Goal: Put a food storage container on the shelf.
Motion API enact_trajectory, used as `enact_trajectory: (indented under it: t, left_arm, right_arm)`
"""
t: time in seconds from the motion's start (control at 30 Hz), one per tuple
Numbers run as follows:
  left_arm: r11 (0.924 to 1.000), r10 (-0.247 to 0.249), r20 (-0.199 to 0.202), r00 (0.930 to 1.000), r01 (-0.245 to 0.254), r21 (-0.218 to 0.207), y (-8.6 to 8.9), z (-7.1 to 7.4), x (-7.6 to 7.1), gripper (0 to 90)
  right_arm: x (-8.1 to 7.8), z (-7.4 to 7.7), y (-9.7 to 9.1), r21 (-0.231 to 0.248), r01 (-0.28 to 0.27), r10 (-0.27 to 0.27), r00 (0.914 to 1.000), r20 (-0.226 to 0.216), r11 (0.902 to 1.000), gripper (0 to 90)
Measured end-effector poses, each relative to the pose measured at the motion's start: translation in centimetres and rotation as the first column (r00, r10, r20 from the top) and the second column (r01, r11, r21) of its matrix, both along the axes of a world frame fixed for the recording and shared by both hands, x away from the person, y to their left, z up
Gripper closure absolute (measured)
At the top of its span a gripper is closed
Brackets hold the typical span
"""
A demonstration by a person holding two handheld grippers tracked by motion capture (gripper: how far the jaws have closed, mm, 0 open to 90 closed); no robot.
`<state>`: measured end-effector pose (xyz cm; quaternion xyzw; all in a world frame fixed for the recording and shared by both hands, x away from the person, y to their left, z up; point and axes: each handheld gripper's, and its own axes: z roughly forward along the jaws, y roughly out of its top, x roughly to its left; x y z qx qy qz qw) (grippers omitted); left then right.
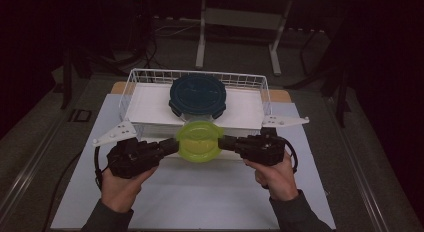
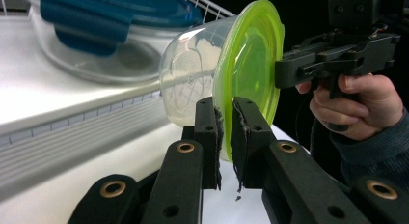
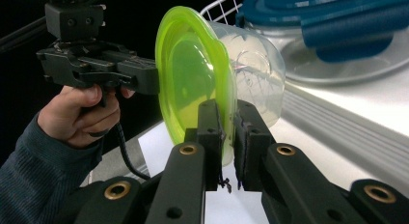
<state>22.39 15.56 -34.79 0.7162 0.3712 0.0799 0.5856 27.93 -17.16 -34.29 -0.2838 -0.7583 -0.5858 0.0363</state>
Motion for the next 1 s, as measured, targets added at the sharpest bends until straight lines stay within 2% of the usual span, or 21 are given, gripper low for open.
enact_trajectory:
  t: [0.03, 0.17, 0.53, 0.67, 0.83, 1.0]
  left_arm:
    - [1.0, 0.001, 0.01, 1.0, -0.001, -0.007, -0.1, 1.0, -0.1, 81.9]
    - [0.9999, 0.005, 0.03, 0.9995, -0.005, -0.012, -0.2, 2.5, 0.2, 81.9]
    - [0.999, 0.034, 0.064, 0.9974, -0.032, -0.032, -0.5, 5.4, 2.5, 81.0]
    - [0.9977, 0.055, 0.082, 0.9952, -0.051, -0.044, -0.5, 6.1, 3.6, 80.5]
    - [0.995, 0.082, 0.085, 0.993, -0.076, -0.065, -0.4, 6.2, 4.9, 80.4]
    - [0.992, 0.116, 0.089, 0.9892, -0.111, -0.059, -0.6, 6.4, 6.3, 80.5]
  right_arm:
    - [0.0, 0.6, -0.1, 0.007, 0.0, 0.0, 1.0, 0.004, 1.0, 82.2]
    - [0.2, 1.8, -0.2, 0.025, 0.003, -0.003, 0.9999, 0.011, 0.9997, 82.2]
    - [2.1, 4.8, -0.3, 0.052, 0.036, -0.037, 0.9991, 0.02, 0.998, 81.8]
    - [3.0, 5.5, -0.1, 0.062, 0.051, -0.052, 0.9986, 0.014, 0.9968, 81.7]
    - [4.3, 5.8, 0.2, 0.074, 0.07, -0.07, 0.9975, -0.004, 0.9948, 81.7]
    - [5.6, 5.9, 0.4, 0.083, 0.088, -0.086, 0.9959, -0.029, 0.9926, 81.6]
